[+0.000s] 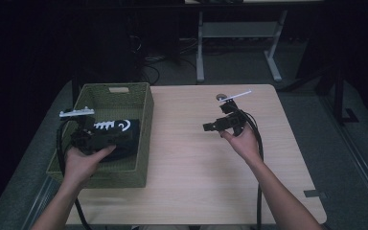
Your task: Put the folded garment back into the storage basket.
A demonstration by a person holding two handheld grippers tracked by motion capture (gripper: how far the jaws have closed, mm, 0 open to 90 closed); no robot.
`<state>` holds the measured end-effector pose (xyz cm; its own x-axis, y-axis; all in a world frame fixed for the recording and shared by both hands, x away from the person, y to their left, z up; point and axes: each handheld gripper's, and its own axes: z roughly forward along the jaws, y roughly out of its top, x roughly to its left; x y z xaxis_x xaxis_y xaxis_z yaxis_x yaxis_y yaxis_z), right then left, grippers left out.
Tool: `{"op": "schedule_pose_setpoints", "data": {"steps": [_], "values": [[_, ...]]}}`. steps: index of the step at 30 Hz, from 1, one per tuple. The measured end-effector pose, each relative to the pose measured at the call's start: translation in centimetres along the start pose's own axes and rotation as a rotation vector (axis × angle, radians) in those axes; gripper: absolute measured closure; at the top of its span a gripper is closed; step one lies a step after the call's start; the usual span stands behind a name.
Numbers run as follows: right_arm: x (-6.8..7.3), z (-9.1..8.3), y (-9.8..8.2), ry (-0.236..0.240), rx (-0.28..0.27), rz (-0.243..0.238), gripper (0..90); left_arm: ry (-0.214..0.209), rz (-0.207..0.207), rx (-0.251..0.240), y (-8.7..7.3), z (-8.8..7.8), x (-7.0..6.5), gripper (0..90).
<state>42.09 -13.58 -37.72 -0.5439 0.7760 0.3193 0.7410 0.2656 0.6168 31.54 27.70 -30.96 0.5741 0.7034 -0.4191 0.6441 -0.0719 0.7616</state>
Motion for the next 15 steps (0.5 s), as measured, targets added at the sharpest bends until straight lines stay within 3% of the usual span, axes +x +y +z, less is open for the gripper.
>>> {"op": "schedule_pose_setpoints", "data": {"steps": [15], "values": [[-3.3,-2.0,-3.0,-0.027,-0.006,0.071,28.1,-0.077,0.034,0.045,-0.5,4.5,-2.8,34.9]]}}
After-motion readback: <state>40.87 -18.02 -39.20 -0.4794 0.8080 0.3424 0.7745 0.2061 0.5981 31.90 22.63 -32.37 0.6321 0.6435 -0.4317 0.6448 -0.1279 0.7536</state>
